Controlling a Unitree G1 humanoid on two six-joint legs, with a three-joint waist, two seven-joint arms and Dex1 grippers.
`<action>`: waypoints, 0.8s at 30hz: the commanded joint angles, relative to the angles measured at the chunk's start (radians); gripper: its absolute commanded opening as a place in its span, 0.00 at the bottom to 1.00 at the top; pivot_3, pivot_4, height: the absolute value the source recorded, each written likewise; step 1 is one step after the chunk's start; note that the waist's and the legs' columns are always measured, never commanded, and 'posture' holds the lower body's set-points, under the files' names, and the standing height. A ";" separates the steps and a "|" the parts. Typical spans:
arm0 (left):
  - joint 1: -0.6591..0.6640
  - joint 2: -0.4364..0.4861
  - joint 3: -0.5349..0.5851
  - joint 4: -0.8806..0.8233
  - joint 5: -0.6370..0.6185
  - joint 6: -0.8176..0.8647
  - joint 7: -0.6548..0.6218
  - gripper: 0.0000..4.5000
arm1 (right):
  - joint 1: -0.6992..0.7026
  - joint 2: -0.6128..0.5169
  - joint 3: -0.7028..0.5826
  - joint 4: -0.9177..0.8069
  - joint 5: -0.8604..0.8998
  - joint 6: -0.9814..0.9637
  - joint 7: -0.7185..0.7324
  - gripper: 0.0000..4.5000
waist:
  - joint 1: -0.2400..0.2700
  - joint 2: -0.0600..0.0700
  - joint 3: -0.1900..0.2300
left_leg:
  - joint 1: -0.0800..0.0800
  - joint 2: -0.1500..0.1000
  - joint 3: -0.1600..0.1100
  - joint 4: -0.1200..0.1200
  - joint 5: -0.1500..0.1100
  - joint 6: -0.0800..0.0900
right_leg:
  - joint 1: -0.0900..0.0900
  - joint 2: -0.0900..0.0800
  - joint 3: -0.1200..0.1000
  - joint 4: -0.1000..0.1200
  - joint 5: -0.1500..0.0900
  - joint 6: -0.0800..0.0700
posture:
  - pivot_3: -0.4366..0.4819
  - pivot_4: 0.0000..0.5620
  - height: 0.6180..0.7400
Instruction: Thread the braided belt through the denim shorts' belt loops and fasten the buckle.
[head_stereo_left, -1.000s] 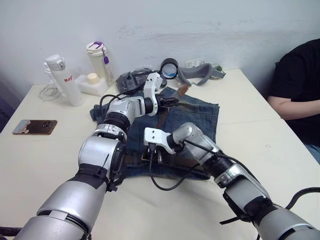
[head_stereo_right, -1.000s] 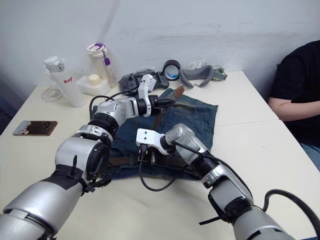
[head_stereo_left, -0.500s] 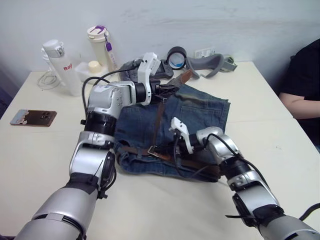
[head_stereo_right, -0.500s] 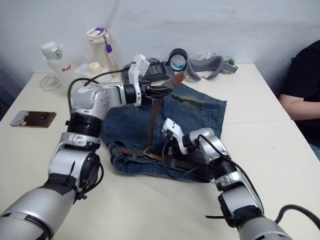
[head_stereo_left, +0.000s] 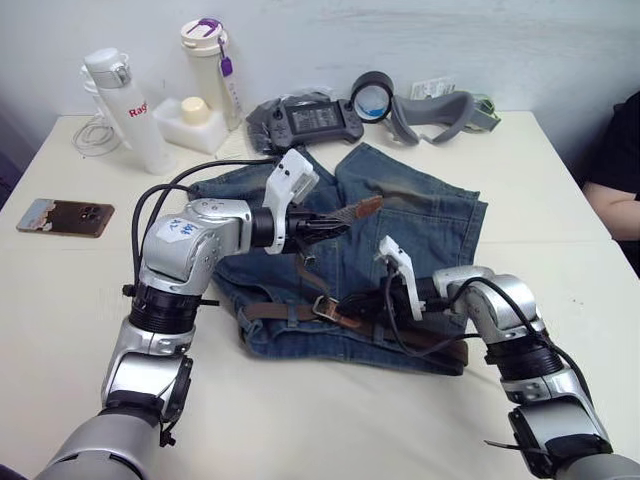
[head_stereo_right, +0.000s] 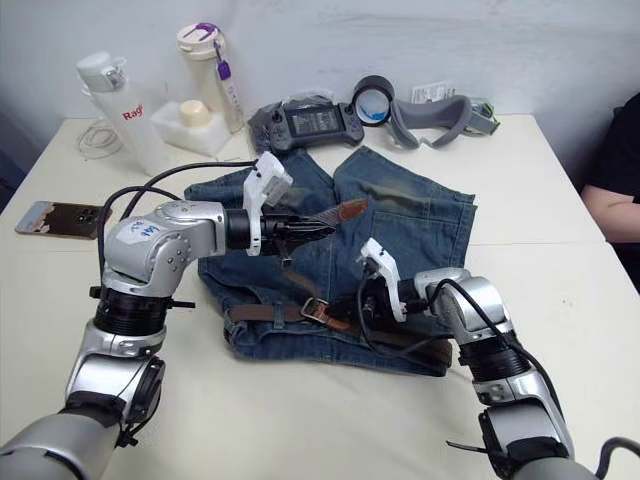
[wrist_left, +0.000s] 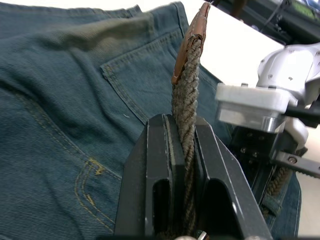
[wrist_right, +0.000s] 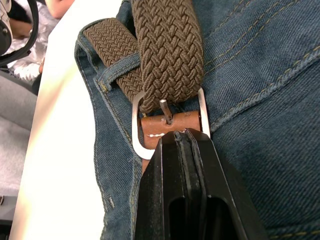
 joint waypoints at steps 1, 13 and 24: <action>0.017 0.045 0.037 -0.045 -0.022 -0.010 -0.011 0.00 | 0.006 -0.015 -0.020 -0.075 0.052 0.039 -0.038 0.01 | 0.000 0.000 0.002 | -0.001 0.000 0.000 0.000 0.001 -0.001 | -0.002 0.000 0.000 0.001 0.000 0.000 | 0.48 0.27 1.00; 0.284 0.236 0.337 -0.210 -0.181 0.216 0.024 0.00 | -0.025 -0.048 0.014 -0.141 0.080 0.025 -0.109 0.01 | -0.005 -0.007 0.018 | -0.006 0.001 0.003 0.000 0.010 -0.003 | -0.011 0.000 0.002 0.009 0.000 0.000 | 0.48 0.27 1.00; 0.606 0.337 0.417 -0.311 -0.175 0.213 0.078 0.00 | -0.118 0.034 0.117 -0.056 0.052 -0.034 -0.146 0.01 | -0.015 -0.009 0.019 | -0.005 0.001 0.003 -0.002 0.013 -0.005 | -0.013 0.000 0.002 0.011 0.001 -0.002 | 0.48 0.27 1.00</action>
